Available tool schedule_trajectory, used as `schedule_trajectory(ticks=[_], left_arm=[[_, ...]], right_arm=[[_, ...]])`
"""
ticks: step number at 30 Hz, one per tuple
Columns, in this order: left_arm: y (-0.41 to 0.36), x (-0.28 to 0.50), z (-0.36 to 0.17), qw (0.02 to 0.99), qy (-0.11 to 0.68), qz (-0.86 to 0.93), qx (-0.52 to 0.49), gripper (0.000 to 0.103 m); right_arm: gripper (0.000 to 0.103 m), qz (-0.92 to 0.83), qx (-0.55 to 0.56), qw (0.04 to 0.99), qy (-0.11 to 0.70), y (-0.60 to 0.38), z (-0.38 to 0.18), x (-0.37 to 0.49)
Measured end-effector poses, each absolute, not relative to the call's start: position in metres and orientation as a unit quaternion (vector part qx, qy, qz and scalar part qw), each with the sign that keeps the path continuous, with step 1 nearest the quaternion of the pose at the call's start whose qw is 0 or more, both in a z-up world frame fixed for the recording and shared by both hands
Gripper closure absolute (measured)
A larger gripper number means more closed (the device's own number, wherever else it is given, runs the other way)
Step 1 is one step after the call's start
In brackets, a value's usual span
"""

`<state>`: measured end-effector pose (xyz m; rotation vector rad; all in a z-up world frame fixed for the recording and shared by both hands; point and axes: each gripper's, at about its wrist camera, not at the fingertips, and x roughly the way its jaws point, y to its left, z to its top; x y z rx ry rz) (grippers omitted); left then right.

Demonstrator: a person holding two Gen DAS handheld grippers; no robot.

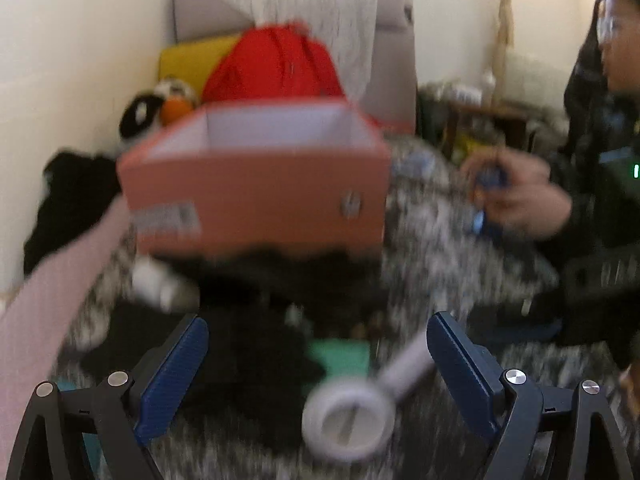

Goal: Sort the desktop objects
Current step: 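Grasp the white round cap with the left tool while the right tool grasps the bulb base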

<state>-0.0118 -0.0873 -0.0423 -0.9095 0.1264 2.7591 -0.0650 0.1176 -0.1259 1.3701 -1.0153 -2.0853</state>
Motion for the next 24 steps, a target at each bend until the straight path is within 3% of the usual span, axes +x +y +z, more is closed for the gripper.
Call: schedule_trajectory(ticks=[6, 9, 13, 19, 24], left_arm=[[-0.075, -0.02, -0.082, 0.143, 0.063, 0.923, -0.352, 0.011], [-0.077, -0.032, -0.1, 0.162, 0.037, 0.909, -0.383, 0.014], [-0.093, -0.05, -0.124, 0.164, -0.03, 0.883, -0.438, 0.035], [-0.089, -0.048, -0.128, 0.164, -0.019, 0.885, -0.434, 0.046], [-0.088, -0.041, -0.118, 0.182, -0.024, 0.884, -0.43, 0.046]], right_arm=[[0.062, -0.717, 0.514, 0.207, -0.423, 0.115, -0.152, -0.068], [0.062, -0.71, 0.517, 0.197, -0.435, 0.112, -0.161, -0.075], [0.062, -0.712, 0.522, 0.184, -0.433, 0.105, -0.17, -0.089], [0.064, -0.704, 0.525, 0.187, -0.44, 0.092, -0.188, -0.109], [0.073, -0.717, 0.512, 0.197, -0.43, 0.088, -0.186, -0.114]])
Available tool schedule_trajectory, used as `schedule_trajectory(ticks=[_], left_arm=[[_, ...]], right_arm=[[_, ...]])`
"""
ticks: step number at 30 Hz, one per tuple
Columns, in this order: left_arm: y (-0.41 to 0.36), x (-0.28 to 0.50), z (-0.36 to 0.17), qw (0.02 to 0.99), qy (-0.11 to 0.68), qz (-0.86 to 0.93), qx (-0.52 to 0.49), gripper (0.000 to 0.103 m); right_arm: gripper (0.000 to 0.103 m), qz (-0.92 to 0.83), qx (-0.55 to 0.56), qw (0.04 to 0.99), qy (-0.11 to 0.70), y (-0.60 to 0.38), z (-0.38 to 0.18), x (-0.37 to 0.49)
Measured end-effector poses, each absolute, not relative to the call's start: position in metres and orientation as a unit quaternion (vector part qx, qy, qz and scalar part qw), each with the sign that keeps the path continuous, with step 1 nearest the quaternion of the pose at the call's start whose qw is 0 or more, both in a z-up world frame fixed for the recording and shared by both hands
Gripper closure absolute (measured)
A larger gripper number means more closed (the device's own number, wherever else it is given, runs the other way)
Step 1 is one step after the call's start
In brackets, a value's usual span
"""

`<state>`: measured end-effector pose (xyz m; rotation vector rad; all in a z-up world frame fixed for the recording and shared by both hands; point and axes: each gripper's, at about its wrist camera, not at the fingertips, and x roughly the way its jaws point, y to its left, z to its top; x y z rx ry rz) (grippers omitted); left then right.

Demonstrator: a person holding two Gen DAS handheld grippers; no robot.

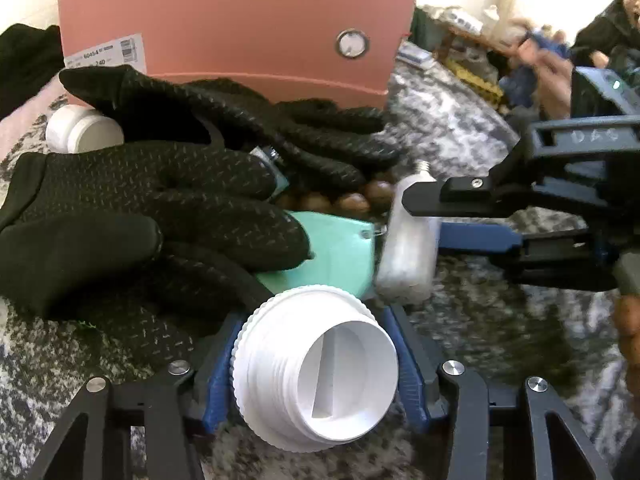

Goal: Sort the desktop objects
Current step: 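Grasp the white round cap with the left tool while the right tool grasps the bulb base, then release the white cap and bulb base into the pink box with both tools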

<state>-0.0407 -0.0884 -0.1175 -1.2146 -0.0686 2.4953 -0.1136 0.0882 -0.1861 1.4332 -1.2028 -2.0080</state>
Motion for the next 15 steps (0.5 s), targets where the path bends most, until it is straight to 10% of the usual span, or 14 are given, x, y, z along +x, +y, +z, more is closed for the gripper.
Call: schedule_trajectory(ticks=[15], left_arm=[[-0.062, -0.024, -0.038, 0.189, 0.022, 0.925, -0.329, 0.046]], right_arm=[[0.074, -0.815, 0.389, 0.206, -0.377, 0.125, -0.099, -0.068]])
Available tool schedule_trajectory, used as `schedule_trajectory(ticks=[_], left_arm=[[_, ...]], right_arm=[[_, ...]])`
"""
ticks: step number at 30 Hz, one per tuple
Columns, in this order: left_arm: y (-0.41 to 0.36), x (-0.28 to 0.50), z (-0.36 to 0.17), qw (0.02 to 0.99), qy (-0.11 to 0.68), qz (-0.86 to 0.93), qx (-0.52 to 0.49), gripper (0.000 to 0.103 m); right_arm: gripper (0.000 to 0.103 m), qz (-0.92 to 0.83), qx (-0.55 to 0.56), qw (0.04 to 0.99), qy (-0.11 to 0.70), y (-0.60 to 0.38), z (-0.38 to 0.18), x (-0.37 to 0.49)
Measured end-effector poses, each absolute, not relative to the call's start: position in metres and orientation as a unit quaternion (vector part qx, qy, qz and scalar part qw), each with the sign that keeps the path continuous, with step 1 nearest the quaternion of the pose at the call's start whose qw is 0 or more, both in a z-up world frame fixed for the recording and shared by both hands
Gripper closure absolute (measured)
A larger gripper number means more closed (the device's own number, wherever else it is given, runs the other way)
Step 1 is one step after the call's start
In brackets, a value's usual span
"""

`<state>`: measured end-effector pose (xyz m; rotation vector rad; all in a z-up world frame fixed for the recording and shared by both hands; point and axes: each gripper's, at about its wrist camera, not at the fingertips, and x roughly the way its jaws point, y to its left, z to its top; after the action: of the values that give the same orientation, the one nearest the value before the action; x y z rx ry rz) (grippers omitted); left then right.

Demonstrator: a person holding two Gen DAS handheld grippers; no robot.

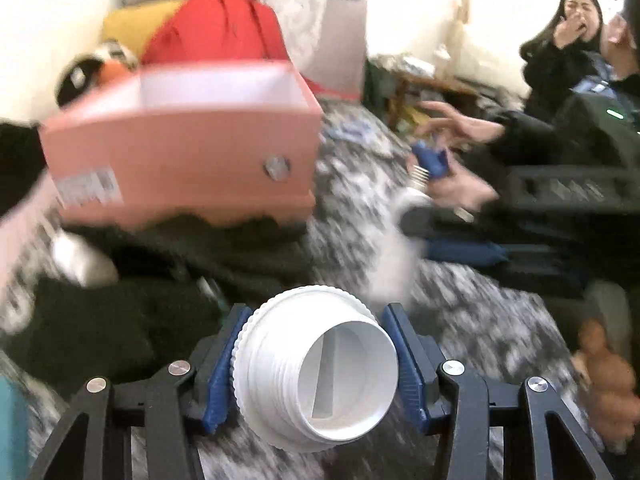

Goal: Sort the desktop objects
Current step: 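Release the white cap and bulb base into the pink box with both tools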

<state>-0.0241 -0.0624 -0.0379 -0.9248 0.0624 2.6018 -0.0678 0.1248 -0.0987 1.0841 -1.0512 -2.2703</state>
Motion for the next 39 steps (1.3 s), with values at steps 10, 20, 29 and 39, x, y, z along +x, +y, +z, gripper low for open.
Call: schedule_trajectory(ticks=[10, 20, 29, 39], left_arm=[[-0.051, -0.097, 0.008, 0.072, -0.005, 0.963, -0.259, 0.046], [-0.041, -0.182, 0.043, 0.083, -0.056, 0.973, -0.207, 0.046], [-0.033, -0.238, 0.022, 0.082, -0.035, 0.972, -0.216, 0.046], [-0.052, -0.271, -0.019, 0.091, -0.063, 0.951, -0.287, 0.046]], right_arm=[[0.074, -0.913, 0.307, 0.116, -0.244, 0.139, -0.044, -0.037], [0.074, -0.91, 0.326, 0.102, -0.235, 0.14, -0.058, -0.054], [0.074, -0.907, 0.331, 0.108, -0.238, 0.138, -0.069, -0.073], [0.074, -0.923, 0.295, 0.117, -0.219, 0.135, -0.034, -0.128]])
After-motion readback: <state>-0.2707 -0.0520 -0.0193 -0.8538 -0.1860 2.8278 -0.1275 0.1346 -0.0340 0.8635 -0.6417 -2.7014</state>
